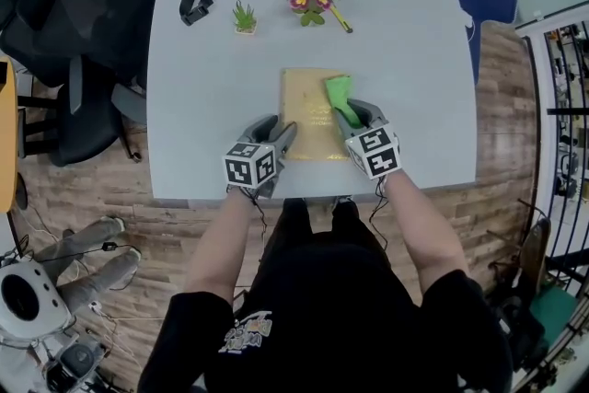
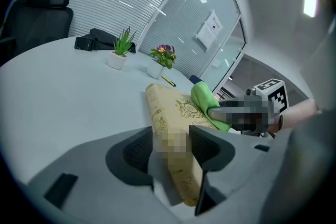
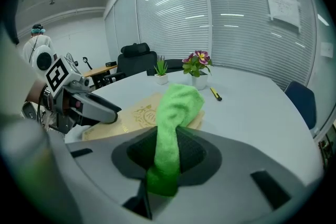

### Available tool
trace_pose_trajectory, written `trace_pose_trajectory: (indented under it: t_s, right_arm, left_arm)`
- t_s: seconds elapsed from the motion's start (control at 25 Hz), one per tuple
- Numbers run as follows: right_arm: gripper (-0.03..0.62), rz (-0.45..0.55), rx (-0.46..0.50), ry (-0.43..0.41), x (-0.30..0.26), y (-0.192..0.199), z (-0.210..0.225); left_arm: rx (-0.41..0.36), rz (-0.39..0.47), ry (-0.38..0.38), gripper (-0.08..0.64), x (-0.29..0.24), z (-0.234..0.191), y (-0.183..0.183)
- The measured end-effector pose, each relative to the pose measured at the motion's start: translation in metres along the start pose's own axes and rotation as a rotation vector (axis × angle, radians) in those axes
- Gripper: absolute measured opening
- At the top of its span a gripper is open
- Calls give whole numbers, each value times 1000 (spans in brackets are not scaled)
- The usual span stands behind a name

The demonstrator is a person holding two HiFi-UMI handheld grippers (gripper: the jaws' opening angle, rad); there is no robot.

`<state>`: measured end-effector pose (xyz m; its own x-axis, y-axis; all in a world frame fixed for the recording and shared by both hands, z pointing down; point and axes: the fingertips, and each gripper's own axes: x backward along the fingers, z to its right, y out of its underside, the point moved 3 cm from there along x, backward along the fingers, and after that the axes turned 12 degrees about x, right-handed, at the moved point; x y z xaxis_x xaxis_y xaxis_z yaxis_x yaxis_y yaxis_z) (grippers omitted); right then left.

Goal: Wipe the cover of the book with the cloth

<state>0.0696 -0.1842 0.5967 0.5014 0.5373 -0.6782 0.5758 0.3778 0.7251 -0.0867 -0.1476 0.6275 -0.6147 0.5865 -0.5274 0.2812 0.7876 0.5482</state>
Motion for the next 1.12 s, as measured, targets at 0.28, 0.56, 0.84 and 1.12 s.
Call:
trace_pose_trajectory:
  t_s: [0.28, 0.56, 0.84, 1.12]
  right_arm:
    - [98, 6, 3, -22, 15, 8, -25]
    - [98, 9, 29, -54, 27, 16, -51]
    - [98, 22, 54, -88, 38, 21, -73]
    - [98, 15, 75, -123, 46, 24, -90]
  left_arm:
    - [-4, 3, -1, 219, 1, 1, 0]
    - [-4, 5, -2, 219, 1, 1, 1]
    - [-6, 6, -3, 219, 1, 0, 1]
    - [-6, 7, -4, 219, 1, 1, 0]
